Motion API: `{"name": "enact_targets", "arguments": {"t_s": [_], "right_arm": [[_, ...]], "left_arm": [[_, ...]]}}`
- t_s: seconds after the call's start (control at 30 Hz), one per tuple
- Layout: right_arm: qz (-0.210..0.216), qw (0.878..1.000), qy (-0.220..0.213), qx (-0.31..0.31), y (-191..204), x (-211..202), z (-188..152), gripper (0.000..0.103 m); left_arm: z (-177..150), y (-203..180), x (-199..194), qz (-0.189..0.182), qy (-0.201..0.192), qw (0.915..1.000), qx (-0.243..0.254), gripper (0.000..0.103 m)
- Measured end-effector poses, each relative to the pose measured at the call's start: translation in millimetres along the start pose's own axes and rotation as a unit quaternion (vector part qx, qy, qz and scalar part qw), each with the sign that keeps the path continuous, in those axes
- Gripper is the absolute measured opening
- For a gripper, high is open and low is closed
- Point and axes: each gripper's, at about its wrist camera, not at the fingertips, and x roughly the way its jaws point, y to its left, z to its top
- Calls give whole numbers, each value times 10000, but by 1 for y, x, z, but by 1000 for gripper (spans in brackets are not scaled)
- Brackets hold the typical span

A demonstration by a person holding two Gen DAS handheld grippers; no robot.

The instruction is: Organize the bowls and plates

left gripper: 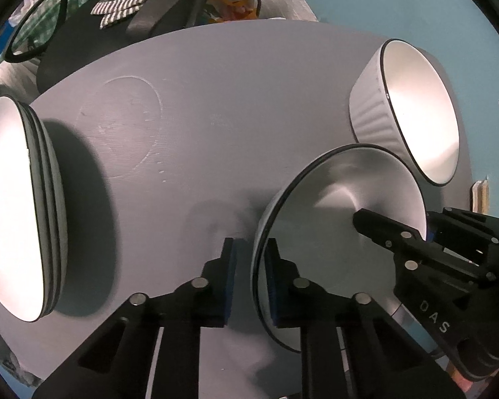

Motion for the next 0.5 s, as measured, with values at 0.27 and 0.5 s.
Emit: {"name": "enact_targets", "arguments": {"t_s": [0.27, 0.5], "right_arm": [[-157, 9999, 18, 14, 3, 0, 1, 9], [-164, 9999, 42, 2, 8, 2, 1, 7]], "left_arm": [[-1, 1, -2, -185, 89, 9996, -172, 6], [0, 9, -2, -88, 97, 9999, -81, 7]]}}
